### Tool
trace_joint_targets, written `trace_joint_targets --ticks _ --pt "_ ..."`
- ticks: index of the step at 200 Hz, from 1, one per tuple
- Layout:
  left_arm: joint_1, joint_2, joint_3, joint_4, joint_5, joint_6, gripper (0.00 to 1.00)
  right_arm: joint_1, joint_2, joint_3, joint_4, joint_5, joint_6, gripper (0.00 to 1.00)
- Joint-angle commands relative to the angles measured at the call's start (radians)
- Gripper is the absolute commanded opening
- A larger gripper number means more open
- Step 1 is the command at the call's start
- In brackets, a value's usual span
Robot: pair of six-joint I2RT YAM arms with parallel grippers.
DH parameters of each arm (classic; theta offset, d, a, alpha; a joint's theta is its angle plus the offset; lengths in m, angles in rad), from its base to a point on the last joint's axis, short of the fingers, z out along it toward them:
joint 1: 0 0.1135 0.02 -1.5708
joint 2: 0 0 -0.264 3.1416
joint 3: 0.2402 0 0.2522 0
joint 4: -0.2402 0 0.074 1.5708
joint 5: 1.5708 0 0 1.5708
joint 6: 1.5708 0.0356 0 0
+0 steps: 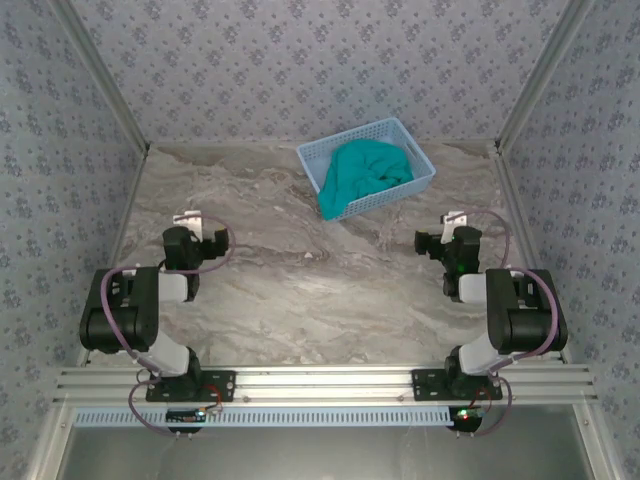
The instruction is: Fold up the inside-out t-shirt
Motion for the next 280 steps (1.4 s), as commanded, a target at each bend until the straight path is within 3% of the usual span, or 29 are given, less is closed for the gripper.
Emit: trace_joint_targets --ticks 1,185,195,209,221,234,245,259,280 --pt "0.005 -0.004 0.020 0.020 -0.010 -0.011 1.00 -0.005 -0.001 0.018 0.021 0.011 0.004 1.00" --pt "0.006 -0.008 0.025 0.013 -0.020 -0.013 1.00 -0.018 -0.026 0.039 -0.031 0.004 0.019 1.00" --pt "-0.010 -0.058 0.057 -0.087 -0.046 -0.005 1.00 -0.008 -0.099 0.075 -0.158 0.058 0.030 1.00" --pt "-0.055 -0.186 0.169 -0.420 -0.141 -0.032 1.00 0.010 -0.217 0.130 -0.349 0.150 0.079 1.00" --pt "-0.096 -0.266 0.259 -0.634 -0.208 -0.066 1.00 0.014 -0.297 0.189 -0.508 0.095 0.107 1.00" --pt "-0.135 -0.340 0.341 -0.830 -0.273 -0.193 1.00 0.048 -0.313 0.256 -0.614 0.089 0.150 0.99" --pt "-0.137 -0.382 0.401 -0.957 -0.208 -0.333 1.00 0.083 -0.281 0.324 -0.667 -0.001 0.171 0.95" --pt "-0.134 -0.407 0.431 -1.025 -0.105 -0.478 1.00 0.167 -0.196 0.442 -0.737 0.000 0.183 0.93" --pt "-0.134 -0.418 0.444 -1.041 0.071 -0.530 1.00 0.282 -0.015 0.670 -0.849 -0.018 0.168 0.95"
